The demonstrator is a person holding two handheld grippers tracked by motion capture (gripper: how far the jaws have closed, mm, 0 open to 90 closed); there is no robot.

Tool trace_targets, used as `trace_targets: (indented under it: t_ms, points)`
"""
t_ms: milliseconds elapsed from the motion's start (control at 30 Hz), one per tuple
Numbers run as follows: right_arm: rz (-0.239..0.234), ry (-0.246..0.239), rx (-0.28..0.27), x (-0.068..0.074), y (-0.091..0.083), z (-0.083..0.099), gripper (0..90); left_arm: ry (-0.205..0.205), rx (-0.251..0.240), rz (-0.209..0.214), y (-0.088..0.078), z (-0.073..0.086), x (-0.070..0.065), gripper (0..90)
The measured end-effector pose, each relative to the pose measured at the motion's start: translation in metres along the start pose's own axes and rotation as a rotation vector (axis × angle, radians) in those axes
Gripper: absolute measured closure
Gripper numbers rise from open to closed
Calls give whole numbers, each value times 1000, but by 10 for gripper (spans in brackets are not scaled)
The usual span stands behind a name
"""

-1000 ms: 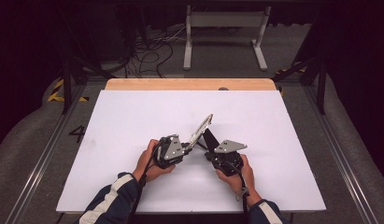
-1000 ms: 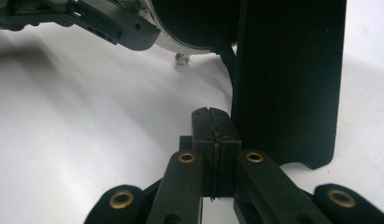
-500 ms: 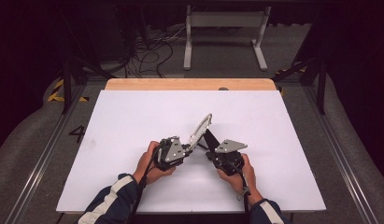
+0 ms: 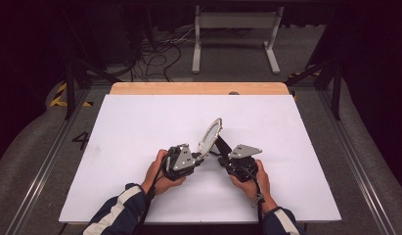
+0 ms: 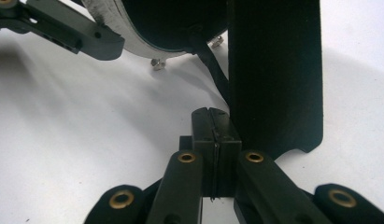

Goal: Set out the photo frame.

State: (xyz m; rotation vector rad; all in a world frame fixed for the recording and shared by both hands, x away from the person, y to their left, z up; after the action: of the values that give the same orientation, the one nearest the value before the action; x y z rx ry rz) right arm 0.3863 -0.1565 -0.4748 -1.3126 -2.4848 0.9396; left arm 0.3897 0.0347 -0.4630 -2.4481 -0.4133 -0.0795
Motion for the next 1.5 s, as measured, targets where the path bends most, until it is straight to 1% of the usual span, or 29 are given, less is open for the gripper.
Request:
trace_targets:
  t_ms: [100,200,267,333,433,467,533,700,767,833,1000,1067,1133,1167,1300,1333,1367,1500]
  points:
    - [6,4,1,-2,0,0,900,5,5,-12,1,-1,-3,738]
    - [20,1,2,-4,1,0,900,-6,0,-12,2,-2,-4,736]
    - [19,9,0,-6,1,1,900,-2,6,-20,3,-3,-5,735]
    - [26,10,1,-7,2,1,900,-15,2,-15,4,-3,-5,733]
    - [22,15,5,-8,1,2,900,-17,-6,-11,4,-3,-5,733]
    - [20,17,8,-8,1,3,892,-23,-9,-8,4,-3,-5,732]
    - [13,19,7,-9,0,4,879,-22,-9,-5,4,-3,-4,732]
    - [13,18,30,-11,-5,7,900,-33,-15,5,4,-2,-4,731]
    - [19,15,45,-13,-6,10,900,-32,-15,8,4,-2,-3,731]
    - [9,19,45,-13,-5,10,900,-26,-13,6,3,-2,-3,735]
    - [34,-9,69,-14,0,12,900,-15,-7,12,4,-5,-7,749]
    - [35,-1,76,-17,2,14,900,-6,-8,11,6,-7,-9,748]
    - [34,20,72,-21,2,15,900,-13,-12,19,7,-8,-10,748]
    - [40,22,73,-23,3,15,900,-17,-12,18,8,-8,-11,748]
    - [35,33,71,-27,3,16,900,12,-3,16,9,-11,-12,750]
    - [33,36,70,-27,3,16,900,11,-5,18,9,-11,-12,751]
    - [30,40,69,-28,3,16,900,0,-6,23,9,-11,-12,753]
    - [22,43,68,-30,3,17,900,-7,-13,27,10,-11,-12,751]
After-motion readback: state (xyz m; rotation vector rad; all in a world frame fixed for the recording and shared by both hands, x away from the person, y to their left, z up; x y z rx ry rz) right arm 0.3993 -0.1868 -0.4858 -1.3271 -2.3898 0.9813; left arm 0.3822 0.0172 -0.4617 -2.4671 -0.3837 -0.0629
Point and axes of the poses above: each handheld gripper's, and its own axes: y roughly forward along the jaws, z roughly out of its underside, x roughly to its left, the point moved 4 cm from there along y, roughly forward along the jaws, and after that the axes turned 10 degrees about z, right-handed, at the moved point
